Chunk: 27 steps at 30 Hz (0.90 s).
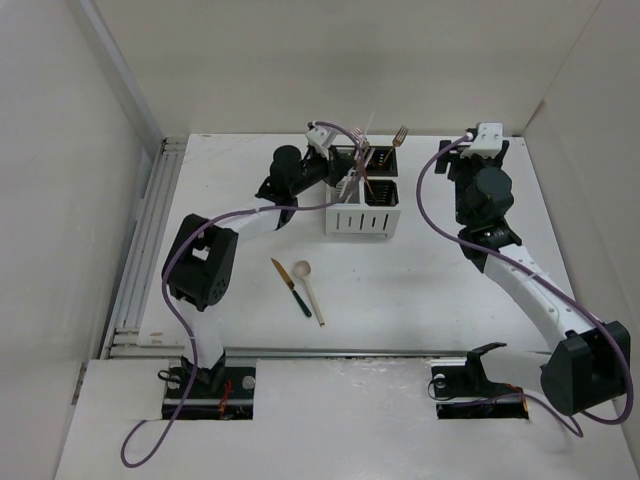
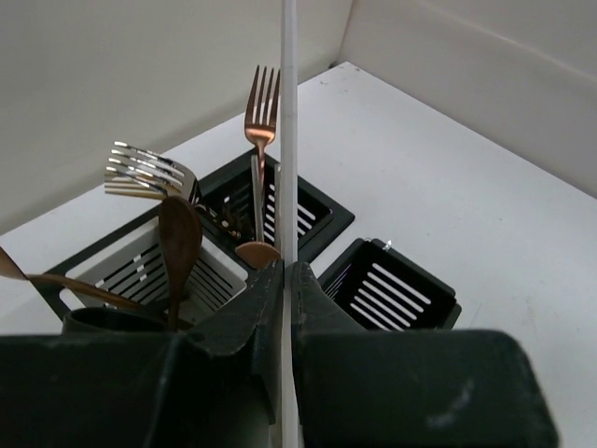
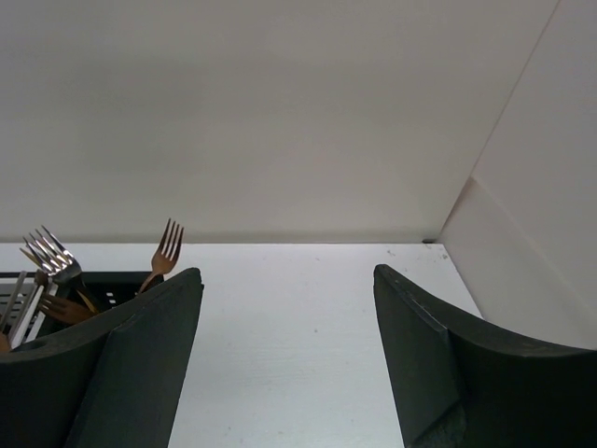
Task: Sort the eating utensils into containers
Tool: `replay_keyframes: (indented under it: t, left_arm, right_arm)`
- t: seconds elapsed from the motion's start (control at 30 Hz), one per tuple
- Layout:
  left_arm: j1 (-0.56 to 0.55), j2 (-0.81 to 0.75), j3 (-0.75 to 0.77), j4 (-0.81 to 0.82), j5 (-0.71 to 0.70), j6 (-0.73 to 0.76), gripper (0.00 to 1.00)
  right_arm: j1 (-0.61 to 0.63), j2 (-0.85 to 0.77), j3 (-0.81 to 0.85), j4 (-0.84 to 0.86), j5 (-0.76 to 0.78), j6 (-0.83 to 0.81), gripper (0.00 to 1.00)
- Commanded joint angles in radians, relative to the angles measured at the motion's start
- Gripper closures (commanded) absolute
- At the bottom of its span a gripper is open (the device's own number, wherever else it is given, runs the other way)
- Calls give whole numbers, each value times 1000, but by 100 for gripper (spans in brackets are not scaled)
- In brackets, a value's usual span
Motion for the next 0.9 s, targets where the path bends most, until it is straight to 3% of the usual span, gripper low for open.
replay_keyframes:
  t: [0.0,0.27,0.3,0.47,0.7,0.73,0.87]
  left_arm:
    - [-5,6,-45,109,-38,9,100]
    - [-5,-24,-124,64,-66,50,98]
    - [-5,-38,-139,54,-66,50,96]
    - [-5,-69,-151,29,-43,38,55]
    - [44,-167,-119,-90,-20,-5,44]
    - [44,-206,-119,-111,-20,15,43]
    - [119,-331,-110,-233,-38,102,40]
  right_arm:
    - [1,-19,23,5,9,-30,21]
    - [-9,-28,23,-15,-2,-39,21]
    - [-9,-28,23,-15,-14,-39,21]
    - [13,-28,52,-25,-32,-76,21]
    - [108,-28,104,-94,-42,-134,7]
    - [117,-18,117,-140,-52,-134,0]
    - [212,2,175,-270,-63,-134,0]
